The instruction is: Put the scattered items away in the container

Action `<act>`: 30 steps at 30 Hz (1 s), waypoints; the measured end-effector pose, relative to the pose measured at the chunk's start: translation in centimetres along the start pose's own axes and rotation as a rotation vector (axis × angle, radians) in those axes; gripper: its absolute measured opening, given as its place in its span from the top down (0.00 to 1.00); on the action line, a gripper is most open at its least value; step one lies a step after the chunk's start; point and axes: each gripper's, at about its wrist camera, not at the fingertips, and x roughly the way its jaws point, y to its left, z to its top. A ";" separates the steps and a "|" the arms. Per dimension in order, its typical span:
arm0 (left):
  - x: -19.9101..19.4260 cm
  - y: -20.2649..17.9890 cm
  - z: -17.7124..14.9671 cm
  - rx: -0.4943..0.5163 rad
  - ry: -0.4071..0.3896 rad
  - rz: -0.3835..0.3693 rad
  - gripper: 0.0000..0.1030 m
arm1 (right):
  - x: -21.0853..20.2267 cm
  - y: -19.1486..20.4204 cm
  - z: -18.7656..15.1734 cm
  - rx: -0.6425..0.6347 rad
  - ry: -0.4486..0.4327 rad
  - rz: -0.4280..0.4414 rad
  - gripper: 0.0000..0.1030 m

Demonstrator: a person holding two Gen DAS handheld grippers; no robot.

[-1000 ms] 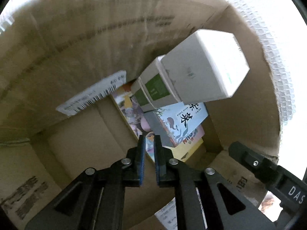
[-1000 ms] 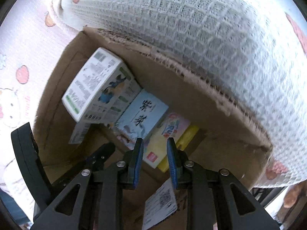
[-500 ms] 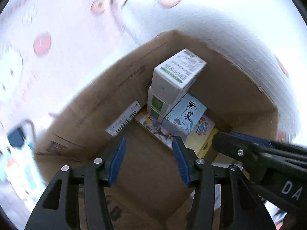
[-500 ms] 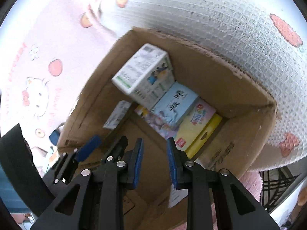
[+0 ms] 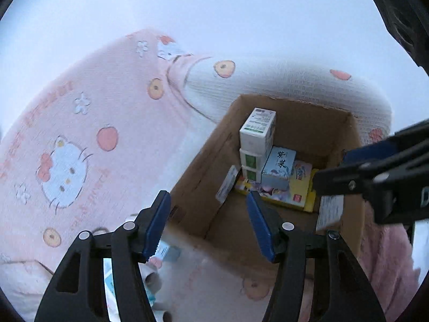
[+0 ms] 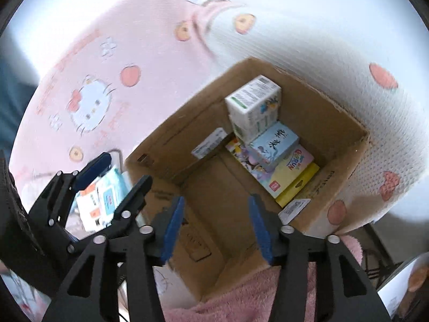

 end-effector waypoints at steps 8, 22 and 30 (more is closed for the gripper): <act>-3.9 2.6 -3.2 -0.236 -0.033 0.001 0.34 | -3.1 4.0 -3.6 -0.113 -0.035 -0.040 0.35; -11.8 1.2 -4.5 -0.354 -0.047 0.153 0.24 | -10.0 5.8 -8.0 -0.203 -0.141 -0.039 0.13; -13.5 -0.1 -3.9 -0.361 -0.069 0.167 0.24 | -11.6 5.3 -8.7 -0.214 -0.175 -0.027 0.10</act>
